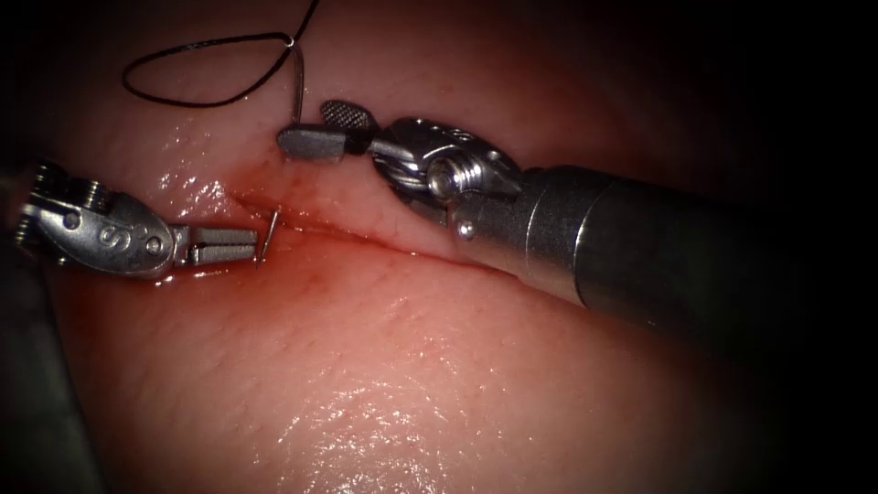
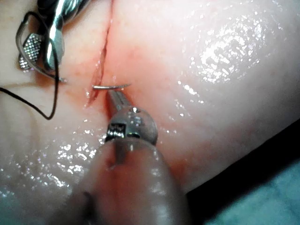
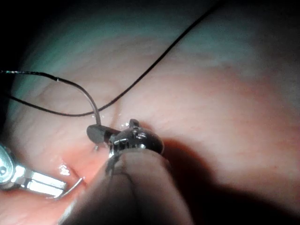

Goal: Wound Closure
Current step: Use the right gripper to insert the needle through the top of the skin

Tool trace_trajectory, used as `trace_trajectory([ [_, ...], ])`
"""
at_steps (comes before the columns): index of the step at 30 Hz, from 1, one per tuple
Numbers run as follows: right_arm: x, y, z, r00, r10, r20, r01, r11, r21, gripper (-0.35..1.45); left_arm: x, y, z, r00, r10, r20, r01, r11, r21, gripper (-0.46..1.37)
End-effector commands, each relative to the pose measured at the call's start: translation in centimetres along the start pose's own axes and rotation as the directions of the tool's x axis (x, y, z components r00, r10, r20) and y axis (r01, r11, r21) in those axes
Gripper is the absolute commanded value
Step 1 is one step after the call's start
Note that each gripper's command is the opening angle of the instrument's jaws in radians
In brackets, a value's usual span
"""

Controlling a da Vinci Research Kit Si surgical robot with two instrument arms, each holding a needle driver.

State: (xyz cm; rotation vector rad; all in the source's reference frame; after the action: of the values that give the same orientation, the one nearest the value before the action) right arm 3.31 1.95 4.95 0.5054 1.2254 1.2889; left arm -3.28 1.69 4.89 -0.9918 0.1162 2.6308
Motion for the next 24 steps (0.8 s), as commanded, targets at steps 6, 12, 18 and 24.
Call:
trace_trajectory([
  [6, 0.07, -0.07, 0.01, 0.999, -0.037, 0.007, 0.036, 0.995, 0.09, 1.31, 0.0, 0.0, 0.0, 1.0, 0.0, 0.0, 0.0, 1.0, -0.005, -0.35],
  [12, 0.05, -0.14, 0.08, 0.993, -0.116, 0.026, 0.111, 0.985, 0.13, 1.28, 0.0, 0.0, 0.0, 1.0, 0.0, 0.0, 0.0, 1.0, -0.005, -0.35],
  [18, 0.02, -0.25, 0.18, 0.973, -0.226, 0.042, 0.216, 0.961, 0.171, 1.28, 0.0, 0.0, 0.0, 1.0, 0.0, 0.0, 0.0, 1.0, -0.005, -0.35],
  [24, 0.09, -0.31, 0.24, 0.962, -0.269, 0.041, 0.257, 0.948, 0.186, 1.24, 0.0, 0.0, 0.0, 1.0, 0.0, 0.0, 0.0, 1.0, -0.005, -0.35],
])
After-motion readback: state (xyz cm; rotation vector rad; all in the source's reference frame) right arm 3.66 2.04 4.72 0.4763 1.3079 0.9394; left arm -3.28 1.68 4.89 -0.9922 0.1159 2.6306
